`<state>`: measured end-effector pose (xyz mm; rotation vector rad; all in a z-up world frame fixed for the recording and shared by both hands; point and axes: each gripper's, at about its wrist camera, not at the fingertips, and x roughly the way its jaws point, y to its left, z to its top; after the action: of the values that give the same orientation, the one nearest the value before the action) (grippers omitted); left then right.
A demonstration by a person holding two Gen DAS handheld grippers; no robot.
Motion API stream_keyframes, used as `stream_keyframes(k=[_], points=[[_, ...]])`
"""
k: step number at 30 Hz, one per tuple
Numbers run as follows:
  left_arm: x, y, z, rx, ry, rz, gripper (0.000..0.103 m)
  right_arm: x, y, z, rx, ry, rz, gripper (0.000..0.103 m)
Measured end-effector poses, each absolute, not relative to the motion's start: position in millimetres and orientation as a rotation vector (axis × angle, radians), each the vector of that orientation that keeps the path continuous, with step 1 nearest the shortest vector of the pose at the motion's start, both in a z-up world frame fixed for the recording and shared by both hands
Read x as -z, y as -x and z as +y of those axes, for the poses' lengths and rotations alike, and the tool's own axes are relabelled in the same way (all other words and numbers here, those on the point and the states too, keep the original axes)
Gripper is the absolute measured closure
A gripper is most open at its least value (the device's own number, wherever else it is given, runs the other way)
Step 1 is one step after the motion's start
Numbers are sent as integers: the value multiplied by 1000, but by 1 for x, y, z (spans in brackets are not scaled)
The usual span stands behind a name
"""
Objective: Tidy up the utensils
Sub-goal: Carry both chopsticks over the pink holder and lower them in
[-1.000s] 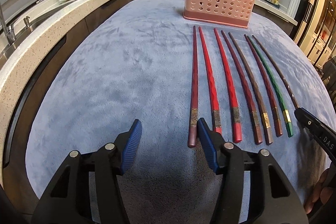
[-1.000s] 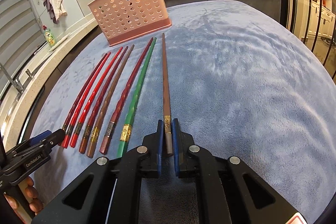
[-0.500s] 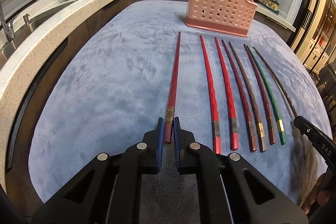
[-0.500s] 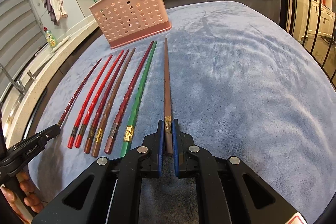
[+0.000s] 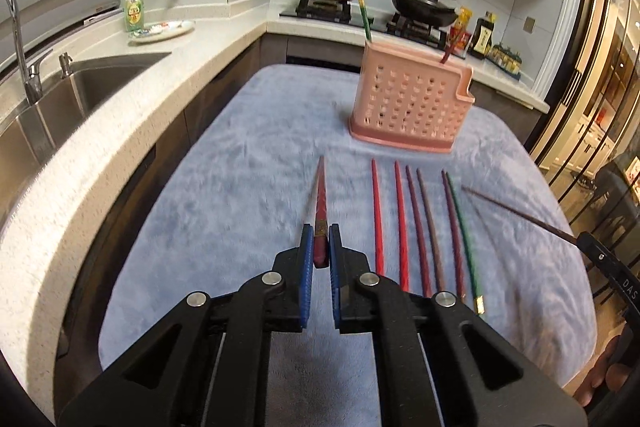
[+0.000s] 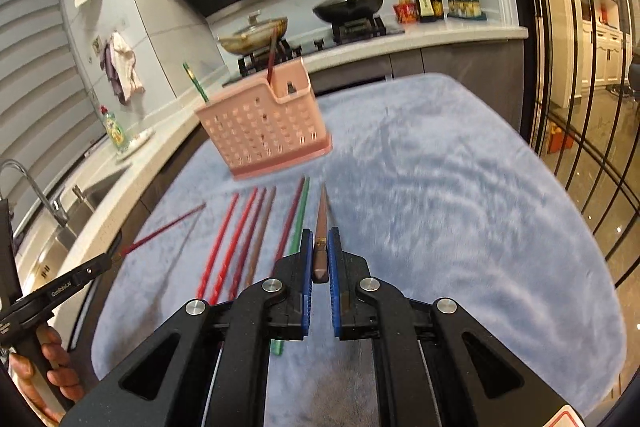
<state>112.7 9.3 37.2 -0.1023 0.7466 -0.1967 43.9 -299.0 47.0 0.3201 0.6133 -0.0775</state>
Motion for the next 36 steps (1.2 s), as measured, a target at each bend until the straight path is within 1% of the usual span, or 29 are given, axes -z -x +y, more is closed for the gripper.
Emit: stream_keyframes(k=[12, 21, 32, 36], points=[[-102, -150, 15, 208, 131, 647, 96, -110, -69, -319, 56, -362, 487, 96], [-149, -189, 5, 220, 133, 567, 96, -156, -109, -321, 5, -383, 406, 96], [-245, -235, -19, 243, 181, 329, 96, -235, -191, -315, -16, -377, 235, 96], [-264, -260, -28, 232, 195, 280, 96, -254, -223, -313, -11, -382, 191, 96]])
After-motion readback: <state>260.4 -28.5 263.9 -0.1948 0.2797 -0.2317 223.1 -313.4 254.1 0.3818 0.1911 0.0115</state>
